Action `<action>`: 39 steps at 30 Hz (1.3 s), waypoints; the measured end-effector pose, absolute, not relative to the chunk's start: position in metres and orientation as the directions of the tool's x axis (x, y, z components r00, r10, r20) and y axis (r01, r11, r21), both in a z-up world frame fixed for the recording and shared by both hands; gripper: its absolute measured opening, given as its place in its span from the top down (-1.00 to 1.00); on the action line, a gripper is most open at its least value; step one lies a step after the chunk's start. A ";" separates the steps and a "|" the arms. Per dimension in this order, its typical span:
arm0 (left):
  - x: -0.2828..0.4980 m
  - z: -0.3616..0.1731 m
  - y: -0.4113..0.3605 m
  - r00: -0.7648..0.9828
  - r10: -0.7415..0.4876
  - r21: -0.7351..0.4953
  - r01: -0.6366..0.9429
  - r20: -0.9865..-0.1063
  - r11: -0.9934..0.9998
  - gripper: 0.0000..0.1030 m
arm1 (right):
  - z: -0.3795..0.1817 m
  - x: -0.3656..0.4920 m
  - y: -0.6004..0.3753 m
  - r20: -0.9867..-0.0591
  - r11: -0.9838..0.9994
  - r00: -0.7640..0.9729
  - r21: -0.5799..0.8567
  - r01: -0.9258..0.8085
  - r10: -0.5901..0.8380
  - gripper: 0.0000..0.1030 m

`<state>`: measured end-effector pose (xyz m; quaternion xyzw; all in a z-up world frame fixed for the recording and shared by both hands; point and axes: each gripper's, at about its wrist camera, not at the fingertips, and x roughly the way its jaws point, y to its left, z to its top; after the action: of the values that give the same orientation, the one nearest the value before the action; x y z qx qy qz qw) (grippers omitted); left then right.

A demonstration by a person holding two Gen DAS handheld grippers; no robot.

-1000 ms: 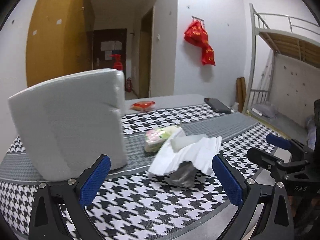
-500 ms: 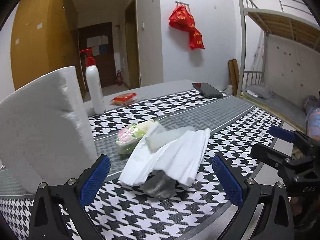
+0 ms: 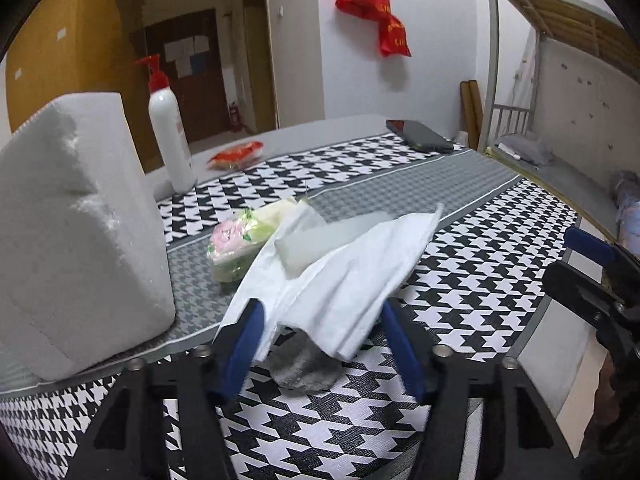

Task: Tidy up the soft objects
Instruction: 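Reach the left tool to the white tissue and close on it, then lift the tissue with the left tool while the right tool reaches toward the white foam stick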

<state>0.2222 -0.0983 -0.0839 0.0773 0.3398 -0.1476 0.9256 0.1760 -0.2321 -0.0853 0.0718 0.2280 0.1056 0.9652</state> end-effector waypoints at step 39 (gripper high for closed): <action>0.154 -0.047 -0.050 0.646 -0.541 -0.223 0.510 -0.539 0.831 0.85 | -0.066 0.154 -0.210 -0.406 0.976 0.891 0.157 -0.151 0.203 -0.96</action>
<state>0.1536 -0.0500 -0.0470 -0.0253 0.3052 -0.2899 0.9068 0.1544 -0.2097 -0.0657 0.0605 0.2150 0.0913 0.9705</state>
